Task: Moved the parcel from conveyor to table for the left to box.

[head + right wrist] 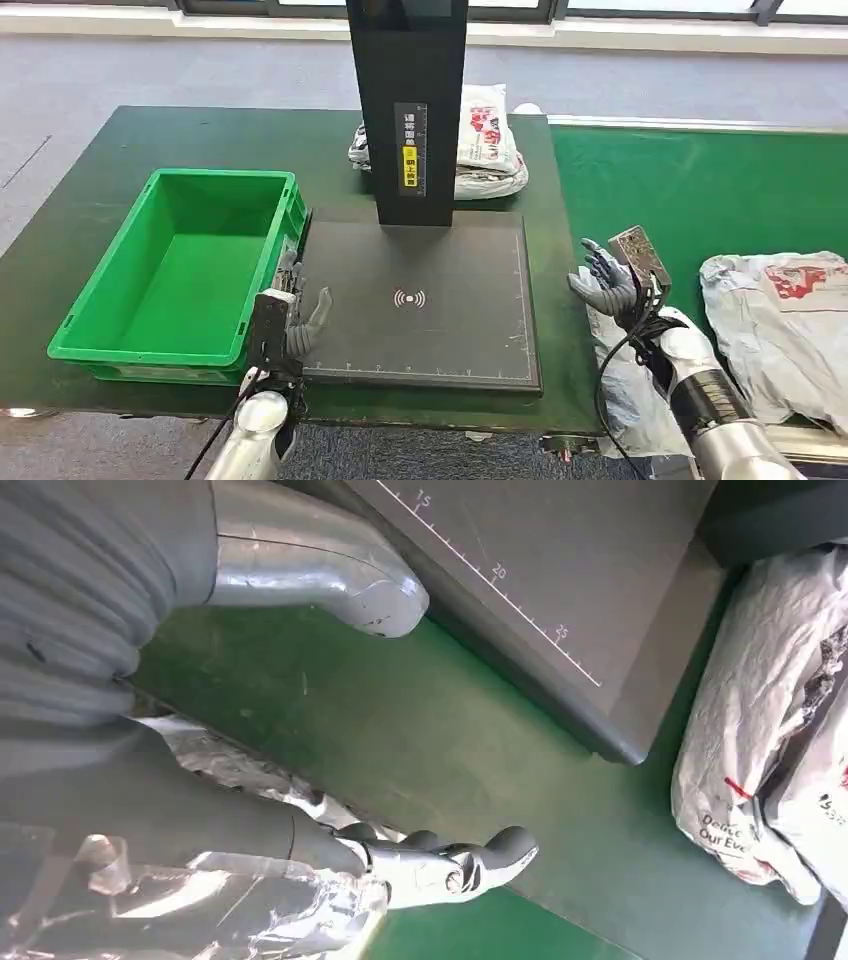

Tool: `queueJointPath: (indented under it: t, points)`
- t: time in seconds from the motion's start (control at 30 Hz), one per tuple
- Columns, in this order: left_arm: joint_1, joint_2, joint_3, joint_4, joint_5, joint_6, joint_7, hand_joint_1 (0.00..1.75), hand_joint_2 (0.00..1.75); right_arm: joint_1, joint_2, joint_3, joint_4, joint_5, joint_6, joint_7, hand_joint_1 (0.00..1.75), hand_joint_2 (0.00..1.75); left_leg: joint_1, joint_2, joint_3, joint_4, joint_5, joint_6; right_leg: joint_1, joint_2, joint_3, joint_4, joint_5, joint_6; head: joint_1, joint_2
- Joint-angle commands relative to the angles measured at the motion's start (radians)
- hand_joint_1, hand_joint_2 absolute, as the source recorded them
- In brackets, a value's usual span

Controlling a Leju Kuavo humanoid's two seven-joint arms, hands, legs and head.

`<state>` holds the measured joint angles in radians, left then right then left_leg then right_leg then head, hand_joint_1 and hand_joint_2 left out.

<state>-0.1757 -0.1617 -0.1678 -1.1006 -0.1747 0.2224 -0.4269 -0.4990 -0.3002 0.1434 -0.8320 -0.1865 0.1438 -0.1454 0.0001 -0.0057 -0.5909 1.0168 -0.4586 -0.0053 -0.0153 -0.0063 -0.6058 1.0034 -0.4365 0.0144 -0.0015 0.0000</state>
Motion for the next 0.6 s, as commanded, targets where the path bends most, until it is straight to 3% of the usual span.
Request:
queueJointPath:
  t: [0.03,0.07,0.1,0.13,0.17,0.23,0.27,0.37,0.47,0.6]
  points:
    - [-0.018,0.020,-0.007,0.028,0.003,0.001,0.006,0.00,1.75,-0.020,0.023,-0.043,0.018,0.000,-0.003,0.003,0.00,1.75,0.001,0.002,0.004,-0.003,0.000,-0.001,0.001,0.002,0.003,-0.003,0.001,-0.001,0.000,0.000]
    - [-0.033,-0.005,0.011,0.035,-0.051,0.016,0.038,0.00,1.75,0.142,-0.051,0.013,-0.130,0.377,-0.380,0.380,0.00,1.75,0.000,0.002,0.002,-0.002,0.000,-0.001,0.000,0.002,0.002,-0.002,0.000,-0.001,0.000,0.000]
    - [-0.039,-0.018,0.023,0.031,-0.070,0.010,0.049,0.00,1.75,0.267,-0.030,-0.124,-0.278,0.754,-0.757,0.600,0.00,1.75,0.000,0.002,0.003,-0.002,0.000,-0.001,0.001,0.002,0.003,-0.002,0.001,-0.001,0.000,0.000]
    - [-0.044,-0.028,0.033,0.031,-0.083,0.003,0.057,0.00,1.75,0.346,0.011,-0.246,-0.379,1.257,-0.730,0.538,0.00,1.75,0.002,-0.008,0.004,-0.004,0.001,-0.001,0.002,-0.008,0.008,-0.006,-0.001,-0.001,0.000,0.000]
    - [-0.046,-0.031,0.036,0.031,-0.089,0.000,0.060,0.00,1.75,0.365,0.030,-0.282,-0.403,1.496,-0.729,0.516,0.00,1.75,0.003,-0.012,0.004,-0.005,0.001,-0.001,0.003,-0.012,0.010,-0.007,-0.002,-0.001,-0.001,0.000]
    - [-0.046,-0.032,0.041,0.035,-0.095,-0.006,0.061,0.00,1.75,0.358,0.063,-0.332,-0.410,1.539,-0.706,0.491,0.00,1.75,0.002,-0.009,0.005,-0.003,0.000,-0.001,0.002,-0.009,0.007,-0.006,-0.002,-0.001,0.000,0.000]
    - [-0.047,-0.033,0.043,0.036,-0.097,-0.008,0.061,0.00,1.75,0.345,0.074,-0.341,-0.401,1.552,-0.700,0.487,0.00,1.75,0.002,-0.014,0.005,-0.003,0.000,0.001,0.002,-0.014,0.011,-0.006,-0.005,0.001,0.000,0.000]
    - [-0.045,-0.032,0.050,0.033,-0.100,-0.011,0.060,0.00,1.75,0.326,0.095,-0.347,-0.393,1.580,-0.688,0.478,0.00,1.75,0.000,-0.014,-0.004,-0.001,-0.001,0.001,-0.001,-0.014,0.002,0.000,-0.005,0.001,0.000,0.000]
    - [-0.044,-0.033,0.053,0.029,-0.103,-0.013,0.060,0.00,1.75,0.320,0.099,-0.350,-0.389,1.588,-0.683,0.479,0.00,1.75,0.001,0.006,0.005,-0.001,-0.006,-0.001,0.001,0.005,0.003,-0.001,-0.004,0.000,-0.001,0.000]
    - [-0.045,-0.032,0.054,0.029,-0.106,-0.015,0.060,0.00,1.75,0.317,0.101,-0.357,-0.388,1.588,-0.678,0.477,0.00,1.75,0.000,-0.001,0.004,-0.001,-0.005,0.001,0.000,-0.002,0.005,-0.002,-0.005,0.000,0.000,0.000]
